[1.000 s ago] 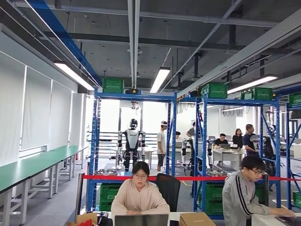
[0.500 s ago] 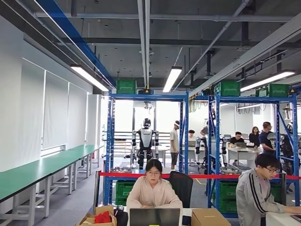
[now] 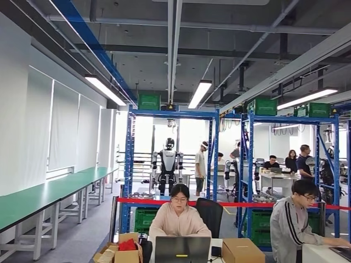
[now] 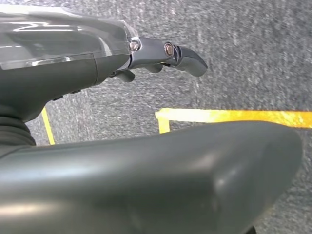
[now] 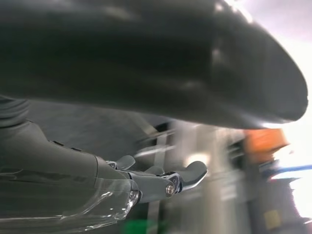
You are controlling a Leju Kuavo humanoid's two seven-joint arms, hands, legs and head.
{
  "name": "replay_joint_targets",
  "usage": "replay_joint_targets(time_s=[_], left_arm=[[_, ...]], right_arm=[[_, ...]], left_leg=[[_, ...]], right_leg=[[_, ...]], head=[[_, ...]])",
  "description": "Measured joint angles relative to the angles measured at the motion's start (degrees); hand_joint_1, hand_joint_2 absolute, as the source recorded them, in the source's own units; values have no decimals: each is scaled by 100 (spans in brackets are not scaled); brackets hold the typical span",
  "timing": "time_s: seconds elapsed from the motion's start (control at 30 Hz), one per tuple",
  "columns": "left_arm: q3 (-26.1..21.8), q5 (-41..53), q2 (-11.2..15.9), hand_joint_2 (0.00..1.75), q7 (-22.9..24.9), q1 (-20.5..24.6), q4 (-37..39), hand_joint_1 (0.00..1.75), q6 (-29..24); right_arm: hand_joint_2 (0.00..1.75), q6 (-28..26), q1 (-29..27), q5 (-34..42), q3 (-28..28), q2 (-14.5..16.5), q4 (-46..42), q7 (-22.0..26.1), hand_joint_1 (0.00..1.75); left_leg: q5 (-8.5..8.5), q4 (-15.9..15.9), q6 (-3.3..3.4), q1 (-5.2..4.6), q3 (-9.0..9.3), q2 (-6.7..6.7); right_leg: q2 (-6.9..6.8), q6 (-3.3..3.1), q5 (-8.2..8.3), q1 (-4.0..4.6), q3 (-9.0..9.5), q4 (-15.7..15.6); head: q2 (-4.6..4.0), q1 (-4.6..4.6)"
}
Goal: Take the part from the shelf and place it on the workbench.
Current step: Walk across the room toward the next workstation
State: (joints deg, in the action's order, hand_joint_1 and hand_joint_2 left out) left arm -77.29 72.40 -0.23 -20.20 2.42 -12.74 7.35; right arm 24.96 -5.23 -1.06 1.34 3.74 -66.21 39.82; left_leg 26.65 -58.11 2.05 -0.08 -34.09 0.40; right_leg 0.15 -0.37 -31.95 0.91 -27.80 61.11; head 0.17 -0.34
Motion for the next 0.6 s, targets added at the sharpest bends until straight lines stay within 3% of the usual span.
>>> replay_joint_targets(time_s=[0.07,0.13,0.17,0.23,0.3,0.33,0.37,0.4,0.47,0.53,0.6], left_arm=[[-34,11,-39,0,-9,-3,-8,0,-4],[-73,24,-43,0,-14,-10,-13,0,-5],[-86,32,-45,0,-13,-20,-14,0,-3],[-98,54,-51,0,-13,-41,-17,0,0],[-110,77,-54,0,-12,-48,-24,0,2],[-120,86,-53,0,-13,-47,-28,0,2],[-131,91,-53,0,-13,-46,-31,0,2],[-140,96,-53,0,-13,-47,-32,0,2],[-154,103,-55,0,-13,-44,-33,0,2],[-166,120,-60,0,-12,-25,-34,0,5],[-175,140,-65,0,-9,-12,-35,0,8]], right_arm=[[0,-234,116,-158,-112,2,547,2,0],[0,-508,240,-311,-214,5,1182,3,0],[0,-677,300,-395,-254,6,1522,2,0],[0,-946,395,-513,-314,6,2132,-1,0],[0,-1102,481,-580,-373,3,2685,-1,0],[0,-1163,526,-614,-404,2,2952,-1,0],[0,-1216,569,-650,-433,0,3207,-1,0],[0,-1259,603,-682,-459,-2,3438,-2,0],[0,-1319,670,-718,-501,-4,3826,-1,0],[0,-1423,740,-758,-547,-13,4163,-1,0],[0,-1566,796,-787,-603,-28,4465,-35,0]], left_leg=[[-94,5,-43,10,-40,7],[-169,15,-103,27,-82,9],[-108,-15,-127,29,-117,3],[313,-326,-166,31,-238,-10],[858,-974,-209,47,-374,-13],[982,-1286,-235,58,-401,-13],[968,-1477,-260,70,-375,-13],[838,-1495,-284,87,-272,-12],[548,-987,-335,130,183,-12],[596,-240,-329,140,686,-25],[727,80,-244,109,859,-36]], right_leg=[[-4,-89,-54,78,388,-611],[-11,-103,-2,86,409,-775],[-21,-126,65,75,370,-813],[-43,-171,221,43,221,-854],[-57,-187,346,46,16,-807],[-66,-180,401,46,-88,-772],[-76,-167,450,42,-199,-728],[-82,-150,493,35,-319,-670],[-84,-100,557,14,-559,-512],[-78,-39,598,13,-756,-323],[-76,27,663,17,-847,-230]], head=[[0,2],[1,2],[3,3],[5,4],[7,5],[5,5],[5,5],[4,4],[3,5],[4,6],[3,5]])
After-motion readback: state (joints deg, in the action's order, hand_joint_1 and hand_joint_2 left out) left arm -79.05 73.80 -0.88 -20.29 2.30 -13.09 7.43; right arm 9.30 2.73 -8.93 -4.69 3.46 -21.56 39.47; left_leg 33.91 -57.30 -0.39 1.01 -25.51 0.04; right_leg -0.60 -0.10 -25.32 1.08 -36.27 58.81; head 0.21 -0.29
